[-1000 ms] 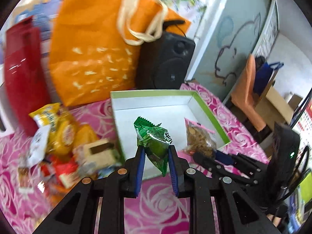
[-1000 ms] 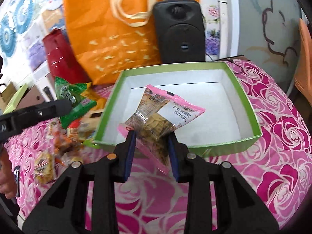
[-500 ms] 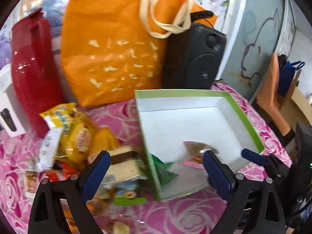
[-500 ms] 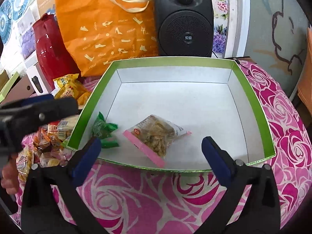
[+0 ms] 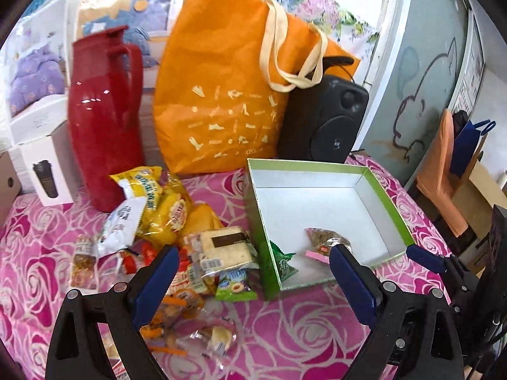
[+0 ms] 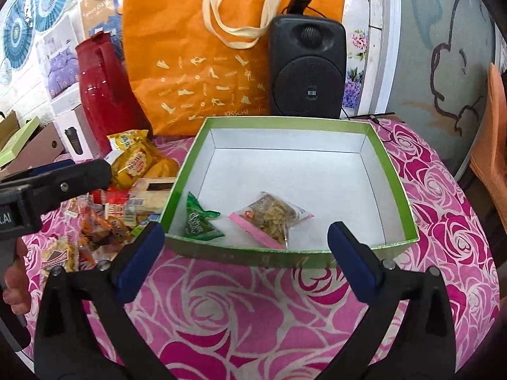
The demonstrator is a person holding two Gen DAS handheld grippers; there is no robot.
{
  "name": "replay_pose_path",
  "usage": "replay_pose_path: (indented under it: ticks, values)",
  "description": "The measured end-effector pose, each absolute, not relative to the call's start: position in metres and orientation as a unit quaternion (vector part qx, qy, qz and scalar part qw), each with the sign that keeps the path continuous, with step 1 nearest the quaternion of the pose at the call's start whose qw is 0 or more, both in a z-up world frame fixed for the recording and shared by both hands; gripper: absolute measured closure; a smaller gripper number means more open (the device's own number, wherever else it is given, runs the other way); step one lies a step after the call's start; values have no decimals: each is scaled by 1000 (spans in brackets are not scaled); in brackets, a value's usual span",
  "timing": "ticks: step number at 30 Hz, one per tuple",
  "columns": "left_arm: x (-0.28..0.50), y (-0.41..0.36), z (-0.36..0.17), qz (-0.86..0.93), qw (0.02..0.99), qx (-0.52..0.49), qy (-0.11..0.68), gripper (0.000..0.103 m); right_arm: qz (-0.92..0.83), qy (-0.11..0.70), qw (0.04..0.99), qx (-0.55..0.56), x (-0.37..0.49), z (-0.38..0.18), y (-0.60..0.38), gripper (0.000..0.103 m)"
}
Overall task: Organize snacks
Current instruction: 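Carry both snacks over the green box and open both tools to drop them inside, then move both open tools back toward the snack pile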
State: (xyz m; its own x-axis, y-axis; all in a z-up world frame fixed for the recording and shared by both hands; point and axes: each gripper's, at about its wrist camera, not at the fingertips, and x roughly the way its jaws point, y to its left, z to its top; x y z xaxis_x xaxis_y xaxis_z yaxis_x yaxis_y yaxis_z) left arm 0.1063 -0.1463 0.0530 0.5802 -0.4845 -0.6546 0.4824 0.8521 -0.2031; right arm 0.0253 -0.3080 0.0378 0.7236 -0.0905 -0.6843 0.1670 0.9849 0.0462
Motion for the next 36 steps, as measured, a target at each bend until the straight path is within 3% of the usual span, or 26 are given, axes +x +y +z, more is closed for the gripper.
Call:
replay_pose_path:
  ticks: [16,25,36]
  values:
    - [39,-74,52,-222,910,17,350,5,23,307,949,73,-29,59,-257,1]
    - [30,15,-14,-146,894,-25,424,5,102,375,918,73,-5,24,-210,1]
    - [50,17,-43,-169,875,-38,453,6,128,412,902,29,29,-13,-179,1]
